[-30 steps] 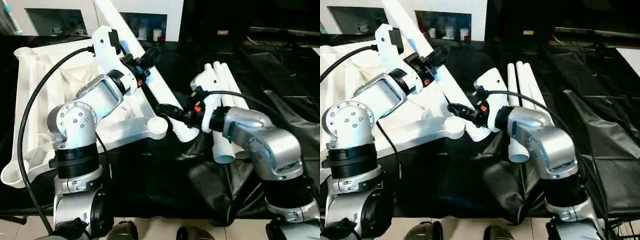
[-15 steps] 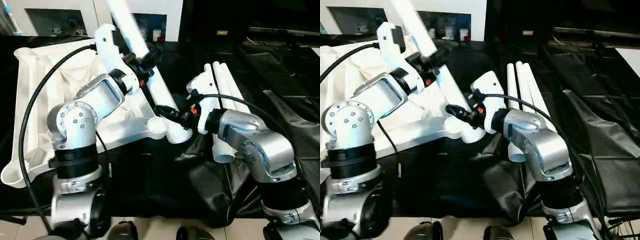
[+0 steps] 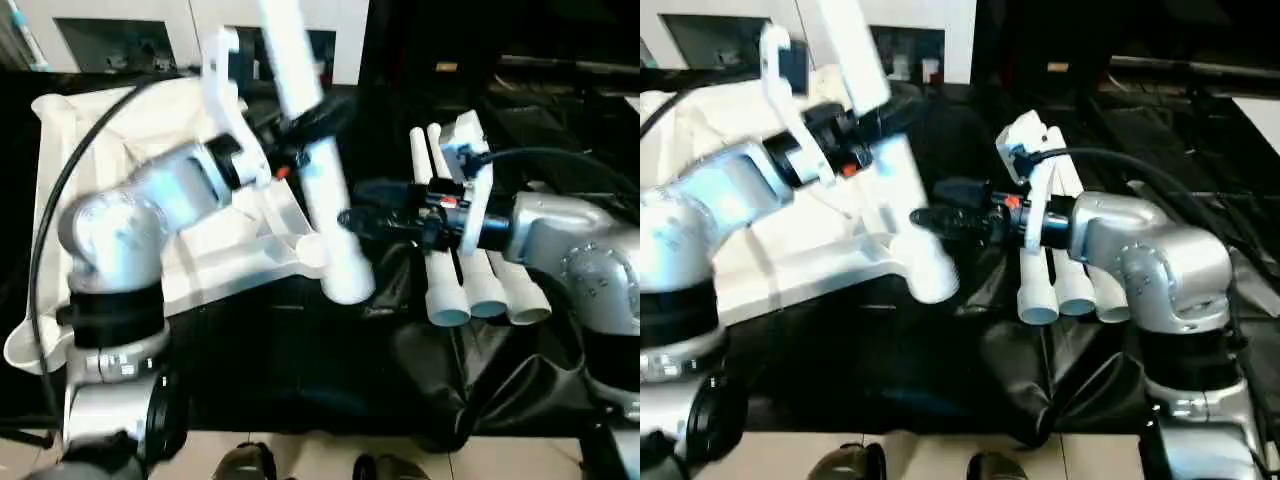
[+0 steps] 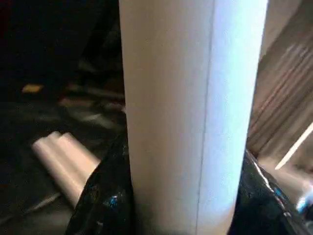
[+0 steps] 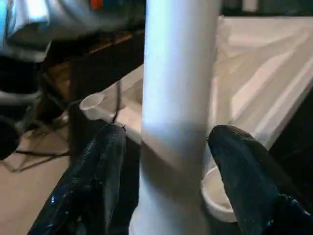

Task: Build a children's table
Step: Pick table leg

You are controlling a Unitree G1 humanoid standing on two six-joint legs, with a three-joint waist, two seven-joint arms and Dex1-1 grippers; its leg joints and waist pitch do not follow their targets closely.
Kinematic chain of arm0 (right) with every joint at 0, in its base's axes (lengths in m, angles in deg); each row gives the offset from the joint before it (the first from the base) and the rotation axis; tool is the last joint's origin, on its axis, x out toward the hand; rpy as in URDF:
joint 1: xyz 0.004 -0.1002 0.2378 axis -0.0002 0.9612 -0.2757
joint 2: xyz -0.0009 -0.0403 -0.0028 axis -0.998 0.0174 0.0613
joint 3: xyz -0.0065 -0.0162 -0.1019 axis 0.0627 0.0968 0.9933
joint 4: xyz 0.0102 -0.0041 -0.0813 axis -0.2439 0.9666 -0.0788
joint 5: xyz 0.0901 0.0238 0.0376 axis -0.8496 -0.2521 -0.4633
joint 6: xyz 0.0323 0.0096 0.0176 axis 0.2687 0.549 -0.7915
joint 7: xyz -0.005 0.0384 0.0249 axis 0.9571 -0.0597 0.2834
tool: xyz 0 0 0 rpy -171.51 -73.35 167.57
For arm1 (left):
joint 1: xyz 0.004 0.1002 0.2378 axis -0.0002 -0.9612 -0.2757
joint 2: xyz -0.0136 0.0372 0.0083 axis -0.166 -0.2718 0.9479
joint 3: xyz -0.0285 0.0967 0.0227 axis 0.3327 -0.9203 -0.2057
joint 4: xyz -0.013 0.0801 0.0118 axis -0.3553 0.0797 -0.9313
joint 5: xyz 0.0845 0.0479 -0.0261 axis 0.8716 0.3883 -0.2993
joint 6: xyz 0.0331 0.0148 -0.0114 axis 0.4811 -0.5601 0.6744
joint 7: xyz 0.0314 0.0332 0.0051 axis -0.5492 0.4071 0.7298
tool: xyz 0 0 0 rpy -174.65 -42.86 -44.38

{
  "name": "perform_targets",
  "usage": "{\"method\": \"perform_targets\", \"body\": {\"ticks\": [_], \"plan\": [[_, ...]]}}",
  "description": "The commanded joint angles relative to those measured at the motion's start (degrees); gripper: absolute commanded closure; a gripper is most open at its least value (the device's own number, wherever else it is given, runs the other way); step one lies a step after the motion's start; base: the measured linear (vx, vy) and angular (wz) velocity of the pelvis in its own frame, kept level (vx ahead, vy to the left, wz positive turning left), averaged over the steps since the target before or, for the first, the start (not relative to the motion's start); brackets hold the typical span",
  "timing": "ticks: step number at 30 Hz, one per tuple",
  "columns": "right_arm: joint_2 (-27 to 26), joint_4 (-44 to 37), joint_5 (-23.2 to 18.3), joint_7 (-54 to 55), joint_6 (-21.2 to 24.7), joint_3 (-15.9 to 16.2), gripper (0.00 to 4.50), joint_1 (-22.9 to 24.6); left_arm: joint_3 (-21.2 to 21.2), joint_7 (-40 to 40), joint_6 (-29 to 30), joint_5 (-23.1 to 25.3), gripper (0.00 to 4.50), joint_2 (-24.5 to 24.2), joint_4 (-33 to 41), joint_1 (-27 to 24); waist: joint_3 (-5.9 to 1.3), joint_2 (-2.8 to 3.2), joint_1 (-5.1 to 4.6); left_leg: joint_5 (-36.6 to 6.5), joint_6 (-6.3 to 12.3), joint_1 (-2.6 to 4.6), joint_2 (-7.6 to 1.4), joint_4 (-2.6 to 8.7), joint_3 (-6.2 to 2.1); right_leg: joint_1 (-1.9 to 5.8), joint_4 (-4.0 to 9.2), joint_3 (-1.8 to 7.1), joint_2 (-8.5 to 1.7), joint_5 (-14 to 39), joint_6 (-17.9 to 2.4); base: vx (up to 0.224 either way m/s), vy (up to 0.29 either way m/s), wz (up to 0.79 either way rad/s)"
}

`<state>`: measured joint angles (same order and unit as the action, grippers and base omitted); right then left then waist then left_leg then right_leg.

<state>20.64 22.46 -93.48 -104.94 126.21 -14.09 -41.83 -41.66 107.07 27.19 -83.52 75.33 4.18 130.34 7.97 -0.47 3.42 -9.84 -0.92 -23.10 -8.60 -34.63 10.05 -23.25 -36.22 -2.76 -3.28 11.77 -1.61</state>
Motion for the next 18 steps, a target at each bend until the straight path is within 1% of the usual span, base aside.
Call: {"method": "perform_targets", "body": {"ticks": [1,2,3,4,10,11,13,17,18], "plan": [[0.9,-0.5,-0.6,-0.9,0.7,1.6,1.51,-0.8,0.5,1.0,0.0,-1.2,2.74,-0.4,-1.1,0.6,-5.04,-0.57,0.28,-0.5,5.35,1.30,-3.76,2.96,-1.49,3.75,3.56,3.05,-5.07,0.3,-15.6,0.000,0.000,0.00],[0.9,-0.6,-0.6,-0.8,0.8,2.1,1.51,-0.9,-0.3,2.2,-0.2,-0.9,2.74,-0.8,-1.2,0.6,-5.09,-0.69,0.28,-0.1,5.46,1.36,-3.78,2.97,-1.48,3.72,3.60,3.05,-5.06,0.5,-15.2,0.000,0.000,0.00],[0.8,-0.5,-0.7,-0.8,1.0,2.8,1.51,-1.2,-1.3,3.7,-0.5,-0.5,2.74,-1.4,-1.3,0.6,-5.11,-0.57,0.27,0.2,5.56,1.39,-3.80,2.97,-1.46,3.61,3.56,3.07,-5.05,0.5,-14.9,0.000,0.000,0.00],[0.8,-0.5,-0.7,-0.8,1.0,2.8,1.51,-1.3,-1.4,3.9,-0.5,-0.5,2.74,-1.4,-1.3,0.6,-5.09,-0.55,0.27,0.4,5.63,1.41,-3.78,2.97,-1.47,3.55,3.54,3.05,-5.02,0.4,-14.8,0.000,0.000,0.00],[0.3,0.4,-0.6,-0.4,2.1,3.5,1.51,-2.3,-2.9,6.1,0.7,-1.2,2.74,-2.6,-0.8,0.8,-5.04,-0.45,0.32,0.0,5.10,1.43,-3.93,3.08,-1.48,3.57,3.48,3.08,-5.14,0.3,-15.2,0.000,0.000,0.00],[0.3,0.5,-0.6,-0.4,2.2,3.6,1.51,-2.4,-3.0,6.2,0.7,-1.2,2.74,-2.7,-0.8,0.9,-5.03,-0.36,0.33,-0.3,4.88,1.47,-3.95,3.10,-1.47,3.52,3.52,3.09,-5.10,0.5,-15.2,0.000,0.000,0.00],[0.4,0.8,-0.9,-0.5,2.3,3.6,1.51,-2.6,-3.1,6.7,0.9,-1.8,2.74,-2.8,-0.9,1.0,-5.01,-0.39,0.34,-0.6,4.55,1.52,-3.98,3.13,-1.44,3.52,3.59,3.11,-5.14,0.9,-15.3,0.000,0.000,0.00],[1.4,0.8,-1.1,-0.8,2.7,4.2,1.51,-2.5,-4.6,9.2,-0.1,-0.8,2.74,-3.9,-1.3,1.2,-5.09,-0.38,0.33,-0.1,4.48,1.47,-3.95,3.15,-1.47,3.60,3.41,3.10,-5.09,-0.2,-15.1,0.000,0.000,0.00],[1.7,0.7,-1.1,-1.0,2.8,4.5,1.51,-2.4,-4.9,9.7,-0.3,-0.6,2.74,-4.1,-1.3,1.2,-5.07,-0.47,0.31,-0.1,4.49,1.45,-3.96,3.17,-1.45,3.63,3.41,3.11,-5.11,-0.4,-15.1,0.000,0.000,0.00]]}}
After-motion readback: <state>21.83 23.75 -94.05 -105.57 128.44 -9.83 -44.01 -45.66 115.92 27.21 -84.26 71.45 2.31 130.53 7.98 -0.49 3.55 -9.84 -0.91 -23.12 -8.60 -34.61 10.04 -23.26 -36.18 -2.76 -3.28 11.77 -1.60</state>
